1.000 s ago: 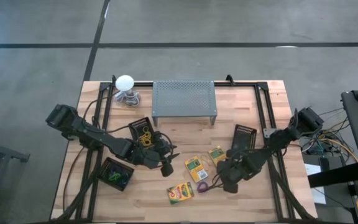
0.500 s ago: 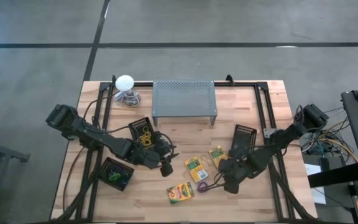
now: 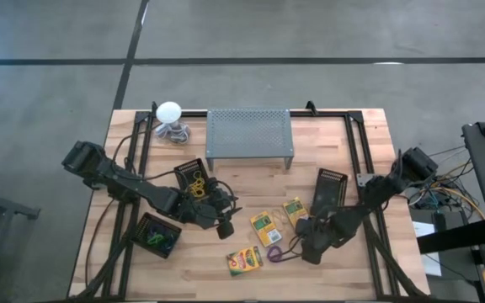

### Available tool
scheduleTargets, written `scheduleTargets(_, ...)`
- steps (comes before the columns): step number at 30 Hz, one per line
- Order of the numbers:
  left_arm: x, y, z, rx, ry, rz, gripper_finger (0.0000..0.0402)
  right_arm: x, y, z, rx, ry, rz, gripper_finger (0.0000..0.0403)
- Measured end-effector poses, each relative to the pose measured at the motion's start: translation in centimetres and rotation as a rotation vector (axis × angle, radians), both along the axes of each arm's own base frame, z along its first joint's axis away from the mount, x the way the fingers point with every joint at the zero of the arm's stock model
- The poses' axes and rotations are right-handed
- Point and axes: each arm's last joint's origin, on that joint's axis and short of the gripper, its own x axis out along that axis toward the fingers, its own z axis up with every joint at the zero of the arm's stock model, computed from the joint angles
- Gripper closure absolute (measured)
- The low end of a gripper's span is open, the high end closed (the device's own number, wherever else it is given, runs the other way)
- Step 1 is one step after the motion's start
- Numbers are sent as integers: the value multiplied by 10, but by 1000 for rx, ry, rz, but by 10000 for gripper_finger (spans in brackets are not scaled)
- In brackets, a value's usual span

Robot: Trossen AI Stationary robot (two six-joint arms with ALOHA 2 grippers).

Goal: Pick & Place Office Desk Supplies
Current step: Put the yellow rubber band into the top left black bin

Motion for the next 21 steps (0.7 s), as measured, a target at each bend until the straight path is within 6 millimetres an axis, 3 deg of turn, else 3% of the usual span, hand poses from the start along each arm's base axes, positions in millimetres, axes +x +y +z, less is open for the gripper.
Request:
scheduleTargets(9,0,0,0,1,3,0,238,2,0,-8,-34,-22,-108,245)
scheduleTargets(21,0,0,0,-12,-1,8,238,1,-3,-9,-48,-47,-191,380)
